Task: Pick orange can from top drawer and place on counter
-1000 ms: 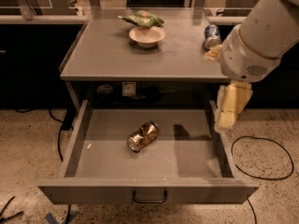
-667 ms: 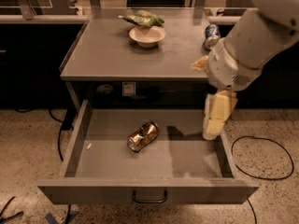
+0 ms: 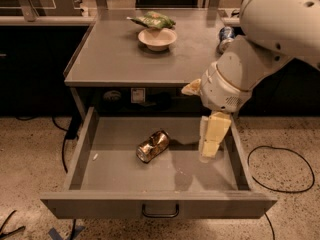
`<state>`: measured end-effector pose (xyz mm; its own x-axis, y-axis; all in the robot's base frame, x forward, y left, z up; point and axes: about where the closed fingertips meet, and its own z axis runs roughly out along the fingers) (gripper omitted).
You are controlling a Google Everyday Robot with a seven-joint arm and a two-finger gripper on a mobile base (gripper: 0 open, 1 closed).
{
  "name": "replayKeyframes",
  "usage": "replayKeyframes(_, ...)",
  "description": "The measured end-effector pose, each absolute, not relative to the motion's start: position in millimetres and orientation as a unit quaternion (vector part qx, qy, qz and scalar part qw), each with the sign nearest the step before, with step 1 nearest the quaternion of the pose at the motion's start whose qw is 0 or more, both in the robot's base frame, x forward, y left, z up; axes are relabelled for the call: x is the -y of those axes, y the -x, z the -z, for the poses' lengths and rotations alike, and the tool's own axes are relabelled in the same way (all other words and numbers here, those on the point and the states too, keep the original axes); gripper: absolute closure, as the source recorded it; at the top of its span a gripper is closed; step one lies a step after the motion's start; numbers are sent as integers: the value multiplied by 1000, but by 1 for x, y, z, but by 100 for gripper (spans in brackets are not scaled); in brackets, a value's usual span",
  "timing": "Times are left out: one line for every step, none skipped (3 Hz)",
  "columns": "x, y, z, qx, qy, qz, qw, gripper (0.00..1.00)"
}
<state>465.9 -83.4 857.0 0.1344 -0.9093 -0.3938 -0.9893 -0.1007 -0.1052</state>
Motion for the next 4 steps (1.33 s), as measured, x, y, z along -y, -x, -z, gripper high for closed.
replayKeyframes(59, -459, -837, -632, 743, -147, 166, 0)
replayKeyframes(36, -452, -819, -619, 751, -170, 154, 0)
replayKeyframes(36, -452, -819, -619, 751, -170, 154, 0)
replayKeyframes(32, -453, -810, -610, 761, -156, 160, 0)
